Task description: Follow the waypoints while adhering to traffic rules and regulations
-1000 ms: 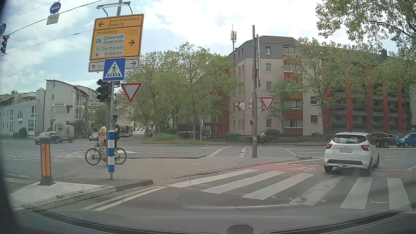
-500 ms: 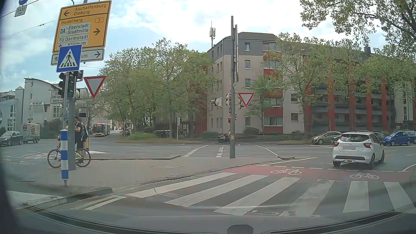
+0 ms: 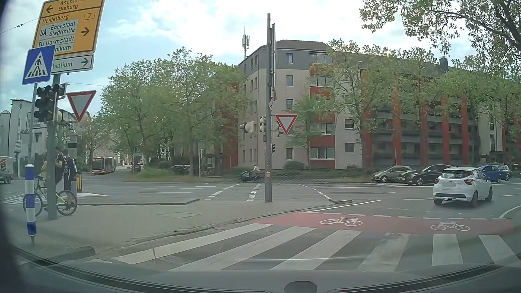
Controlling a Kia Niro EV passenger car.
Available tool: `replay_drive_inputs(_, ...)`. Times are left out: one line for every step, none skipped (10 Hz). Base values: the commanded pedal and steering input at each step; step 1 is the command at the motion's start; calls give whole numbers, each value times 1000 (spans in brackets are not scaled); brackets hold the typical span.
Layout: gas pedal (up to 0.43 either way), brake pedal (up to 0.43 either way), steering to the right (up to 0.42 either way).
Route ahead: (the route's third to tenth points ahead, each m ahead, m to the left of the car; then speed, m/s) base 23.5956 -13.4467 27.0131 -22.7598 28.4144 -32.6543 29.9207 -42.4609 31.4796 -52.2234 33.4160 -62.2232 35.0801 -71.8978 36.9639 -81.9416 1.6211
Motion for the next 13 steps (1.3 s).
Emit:
replay_drive_inputs(130, 24, 315)
replay_drive_inputs(280, 24, 314)
replay_drive_inputs(311, 30, 317)
replay_drive_inputs(319, 24, 323)
replay_drive_inputs(331, 24, 329)
replay_drive_inputs(350, 24, 333)
replay_drive_inputs(350, 24, 334)
replay_drive_inputs(358, 24, 334)
replay_drive_inputs(358, 24, 334)
replay_drive_inputs(358, 24, 334)
replay_drive_inputs(358, 24, 334)
replay_drive_inputs(339, 24, 334)
replay_drive_inputs(331, 24, 333)
